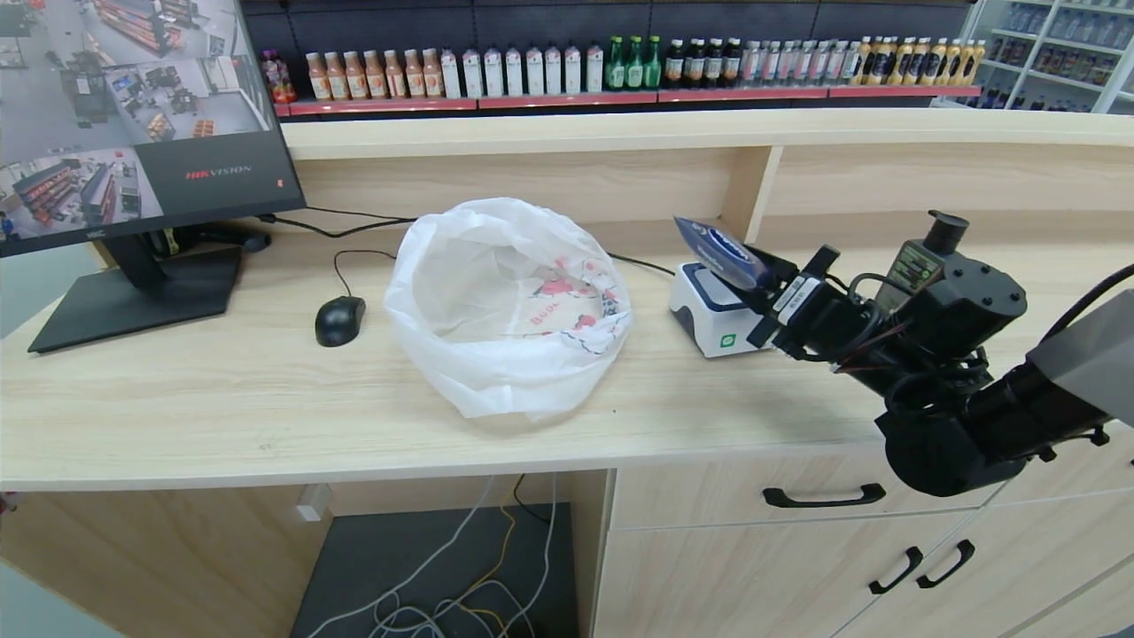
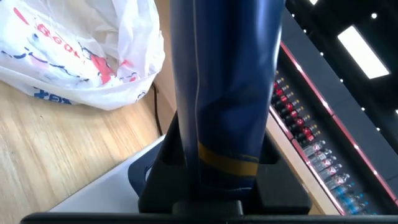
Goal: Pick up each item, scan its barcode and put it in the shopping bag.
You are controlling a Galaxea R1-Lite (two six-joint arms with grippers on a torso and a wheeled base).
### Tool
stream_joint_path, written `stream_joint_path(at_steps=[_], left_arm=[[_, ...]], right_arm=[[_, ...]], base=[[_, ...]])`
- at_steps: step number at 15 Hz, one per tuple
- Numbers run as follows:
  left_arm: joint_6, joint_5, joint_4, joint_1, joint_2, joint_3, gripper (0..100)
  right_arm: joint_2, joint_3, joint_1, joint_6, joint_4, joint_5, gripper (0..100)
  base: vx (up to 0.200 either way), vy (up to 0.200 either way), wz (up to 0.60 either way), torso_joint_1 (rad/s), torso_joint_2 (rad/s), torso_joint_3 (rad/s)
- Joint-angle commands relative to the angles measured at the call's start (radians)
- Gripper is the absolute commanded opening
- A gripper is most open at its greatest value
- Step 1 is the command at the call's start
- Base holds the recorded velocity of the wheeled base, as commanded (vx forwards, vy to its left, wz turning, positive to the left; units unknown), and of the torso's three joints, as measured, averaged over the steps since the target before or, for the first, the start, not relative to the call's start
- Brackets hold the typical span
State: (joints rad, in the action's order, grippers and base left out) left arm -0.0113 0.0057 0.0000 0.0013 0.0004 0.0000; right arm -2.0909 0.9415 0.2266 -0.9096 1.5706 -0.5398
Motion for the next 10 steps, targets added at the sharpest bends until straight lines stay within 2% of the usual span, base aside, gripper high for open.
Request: stream_joint_path(at_steps=[1, 10], left_arm=[[-0.001, 0.0, 0.0, 0.0, 0.0, 0.0, 100], [-0.001, 0.0, 0.0, 0.0, 0.0, 0.0, 100]], right_arm=[[-0.003, 0.0, 0.0, 0.001, 0.0, 0.0, 0], [0.0, -0.007, 0.005, 0.001, 0.0, 0.0, 0]], base=[[0.0, 0.0, 0.0, 0.0, 0.0, 0.0], [0.0, 0.0, 0.0, 0.0, 0.0, 0.0]])
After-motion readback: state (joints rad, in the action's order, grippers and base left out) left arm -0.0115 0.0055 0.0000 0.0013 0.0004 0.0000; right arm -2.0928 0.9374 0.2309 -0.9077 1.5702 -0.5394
